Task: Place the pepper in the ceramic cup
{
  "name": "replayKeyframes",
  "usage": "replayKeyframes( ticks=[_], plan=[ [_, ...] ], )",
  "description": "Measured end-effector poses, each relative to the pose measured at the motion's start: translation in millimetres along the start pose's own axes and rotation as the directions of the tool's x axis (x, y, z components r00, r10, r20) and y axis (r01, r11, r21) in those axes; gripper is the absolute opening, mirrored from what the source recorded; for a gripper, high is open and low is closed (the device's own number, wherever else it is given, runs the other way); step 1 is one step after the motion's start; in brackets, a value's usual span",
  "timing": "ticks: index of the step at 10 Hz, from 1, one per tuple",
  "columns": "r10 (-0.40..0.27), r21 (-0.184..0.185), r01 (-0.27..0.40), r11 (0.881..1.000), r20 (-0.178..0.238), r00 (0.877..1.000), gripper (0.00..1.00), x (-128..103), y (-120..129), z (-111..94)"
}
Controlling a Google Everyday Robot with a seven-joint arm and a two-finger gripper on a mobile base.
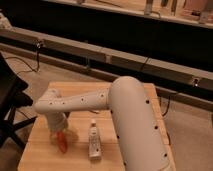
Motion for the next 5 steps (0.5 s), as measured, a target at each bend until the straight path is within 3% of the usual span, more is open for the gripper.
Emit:
replayKeyframes(
  ticks=[1, 5],
  plan=[
    [-0.009, 0.001, 0.009, 1.0, 0.002, 1.0, 0.72, -2.0, -4.2, 0.7],
    [-0.042, -0.009, 0.042, 0.999, 0.007, 0.999, 0.24, -8.5, -17.4, 2.2]
  ],
)
